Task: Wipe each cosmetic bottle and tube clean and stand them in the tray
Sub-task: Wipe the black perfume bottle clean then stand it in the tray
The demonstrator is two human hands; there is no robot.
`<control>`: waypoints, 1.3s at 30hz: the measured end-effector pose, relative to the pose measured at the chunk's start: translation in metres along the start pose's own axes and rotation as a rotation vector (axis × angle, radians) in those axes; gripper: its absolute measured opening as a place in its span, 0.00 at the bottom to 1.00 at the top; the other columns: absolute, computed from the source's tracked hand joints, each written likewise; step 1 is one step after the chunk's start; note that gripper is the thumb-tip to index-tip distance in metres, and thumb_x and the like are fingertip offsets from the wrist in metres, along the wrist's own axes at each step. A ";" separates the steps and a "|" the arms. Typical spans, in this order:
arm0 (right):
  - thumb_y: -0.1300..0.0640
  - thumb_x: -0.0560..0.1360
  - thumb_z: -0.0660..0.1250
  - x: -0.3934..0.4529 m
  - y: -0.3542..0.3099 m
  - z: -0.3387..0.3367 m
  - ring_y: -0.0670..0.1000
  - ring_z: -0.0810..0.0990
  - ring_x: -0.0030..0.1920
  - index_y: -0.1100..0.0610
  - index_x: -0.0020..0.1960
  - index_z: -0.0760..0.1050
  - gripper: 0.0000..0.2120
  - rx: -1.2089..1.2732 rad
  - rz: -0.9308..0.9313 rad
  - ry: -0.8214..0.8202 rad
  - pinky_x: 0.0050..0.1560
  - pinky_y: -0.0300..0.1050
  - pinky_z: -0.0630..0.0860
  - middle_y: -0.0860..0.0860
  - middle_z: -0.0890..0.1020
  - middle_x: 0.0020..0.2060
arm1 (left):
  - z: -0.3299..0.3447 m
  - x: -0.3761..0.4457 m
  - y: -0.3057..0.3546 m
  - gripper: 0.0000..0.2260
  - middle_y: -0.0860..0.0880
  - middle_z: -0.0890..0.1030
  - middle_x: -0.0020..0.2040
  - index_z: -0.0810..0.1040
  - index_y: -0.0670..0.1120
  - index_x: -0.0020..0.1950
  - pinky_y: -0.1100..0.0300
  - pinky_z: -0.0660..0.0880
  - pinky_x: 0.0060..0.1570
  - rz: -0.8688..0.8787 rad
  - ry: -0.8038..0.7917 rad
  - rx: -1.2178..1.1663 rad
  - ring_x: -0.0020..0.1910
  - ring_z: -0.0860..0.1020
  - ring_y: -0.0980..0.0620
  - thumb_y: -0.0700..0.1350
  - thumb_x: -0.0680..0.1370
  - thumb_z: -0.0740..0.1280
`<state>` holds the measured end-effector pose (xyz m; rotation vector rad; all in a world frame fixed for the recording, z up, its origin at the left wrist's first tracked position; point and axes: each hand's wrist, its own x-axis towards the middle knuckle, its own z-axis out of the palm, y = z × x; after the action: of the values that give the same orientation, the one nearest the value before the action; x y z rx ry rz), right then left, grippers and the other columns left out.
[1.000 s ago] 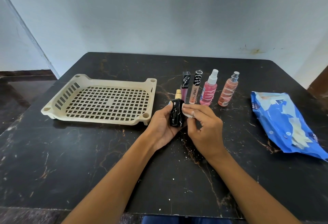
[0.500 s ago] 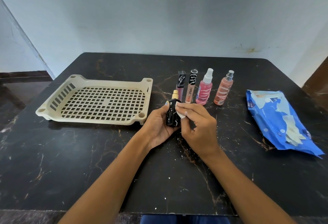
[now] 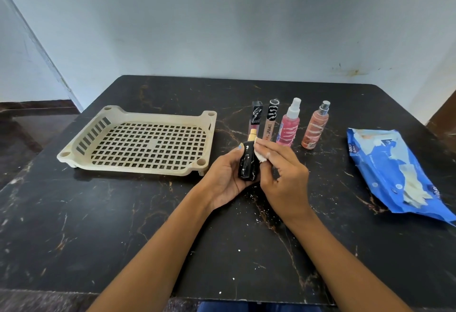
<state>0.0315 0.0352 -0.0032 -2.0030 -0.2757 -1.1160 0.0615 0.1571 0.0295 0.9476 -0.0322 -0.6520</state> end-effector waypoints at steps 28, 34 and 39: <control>0.67 0.73 0.62 -0.005 -0.004 0.003 0.51 0.80 0.51 0.67 0.50 0.83 0.12 -0.007 -0.135 -0.089 0.59 0.37 0.75 0.57 0.84 0.48 | 0.008 -0.006 0.005 0.20 0.45 0.83 0.34 0.76 0.38 0.47 0.63 0.79 0.34 -0.006 0.086 -0.108 0.32 0.82 0.54 0.45 0.84 0.48; 0.66 0.73 0.61 -0.005 -0.002 0.002 0.53 0.81 0.51 0.67 0.50 0.83 0.13 -0.060 -0.071 -0.060 0.60 0.35 0.74 0.57 0.84 0.48 | 0.009 -0.006 0.004 0.20 0.45 0.84 0.35 0.76 0.39 0.47 0.62 0.80 0.38 0.008 0.092 -0.104 0.34 0.83 0.54 0.46 0.84 0.48; 0.70 0.71 0.64 -0.008 -0.005 0.002 0.52 0.82 0.49 0.67 0.47 0.83 0.10 -0.018 -0.139 -0.101 0.57 0.38 0.77 0.57 0.84 0.46 | 0.007 -0.005 0.004 0.25 0.44 0.85 0.40 0.77 0.36 0.47 0.63 0.80 0.40 -0.012 0.068 -0.114 0.37 0.83 0.54 0.49 0.84 0.46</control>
<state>0.0251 0.0415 -0.0071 -2.0856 -0.4652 -1.1074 0.0573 0.1568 0.0380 0.8595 0.0704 -0.6264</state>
